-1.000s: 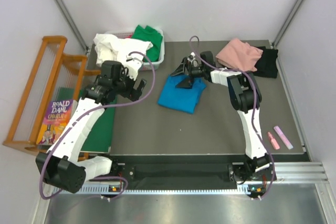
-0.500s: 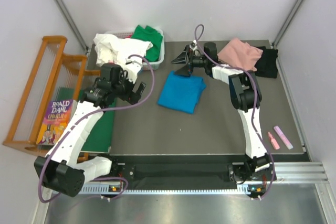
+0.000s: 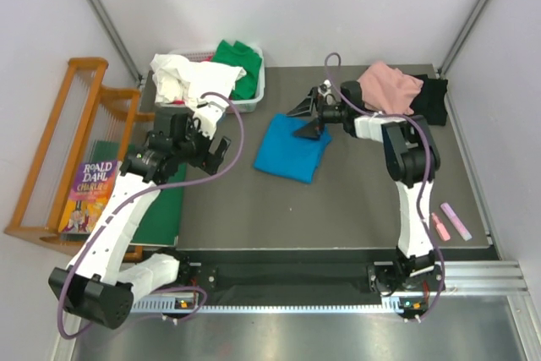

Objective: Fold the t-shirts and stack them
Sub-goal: Fold the tshirt

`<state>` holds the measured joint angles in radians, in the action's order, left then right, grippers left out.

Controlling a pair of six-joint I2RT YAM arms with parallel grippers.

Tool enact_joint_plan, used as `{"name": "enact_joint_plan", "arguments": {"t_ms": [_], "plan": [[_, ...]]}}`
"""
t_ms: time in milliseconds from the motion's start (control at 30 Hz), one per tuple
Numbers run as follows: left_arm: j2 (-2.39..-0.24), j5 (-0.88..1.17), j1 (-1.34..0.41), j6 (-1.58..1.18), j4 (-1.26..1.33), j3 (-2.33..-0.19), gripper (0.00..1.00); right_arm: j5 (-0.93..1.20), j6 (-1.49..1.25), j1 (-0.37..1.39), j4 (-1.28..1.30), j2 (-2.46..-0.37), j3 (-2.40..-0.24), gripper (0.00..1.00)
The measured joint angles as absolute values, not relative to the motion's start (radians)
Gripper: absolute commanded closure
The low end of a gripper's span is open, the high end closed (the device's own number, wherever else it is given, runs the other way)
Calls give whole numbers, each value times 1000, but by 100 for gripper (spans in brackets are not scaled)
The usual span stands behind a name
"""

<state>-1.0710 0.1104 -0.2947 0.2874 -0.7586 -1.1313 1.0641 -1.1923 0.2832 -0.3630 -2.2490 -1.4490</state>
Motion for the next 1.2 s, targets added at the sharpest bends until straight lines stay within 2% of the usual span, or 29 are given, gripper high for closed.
{"name": "enact_joint_plan", "arguments": {"t_ms": [133,233,533,800,1000,1200], "plan": [[-1051,110,-295,287,-780,-1131,1,1060,-1114,268,-325,-2113,-1387,0],[-1042,106,-295,287,-793,-1131,1,1063,-1082,257,-341,-2085,-1380,0],[-1022,88,-294,287,-817,-1131,1,1056,-1055,198,-323,-2245,-1336,0],[-1023,89,-287,287,-817,-1131,1,1057,-1057,194,-276,-2240,-1385,0],[-1023,91,-284,287,-818,-1131,1,1028,-1083,234,-244,-2092,-1383,0],[-1024,93,-277,287,-819,-1131,1,998,-1083,362,-289,-1870,-1301,0]]}}
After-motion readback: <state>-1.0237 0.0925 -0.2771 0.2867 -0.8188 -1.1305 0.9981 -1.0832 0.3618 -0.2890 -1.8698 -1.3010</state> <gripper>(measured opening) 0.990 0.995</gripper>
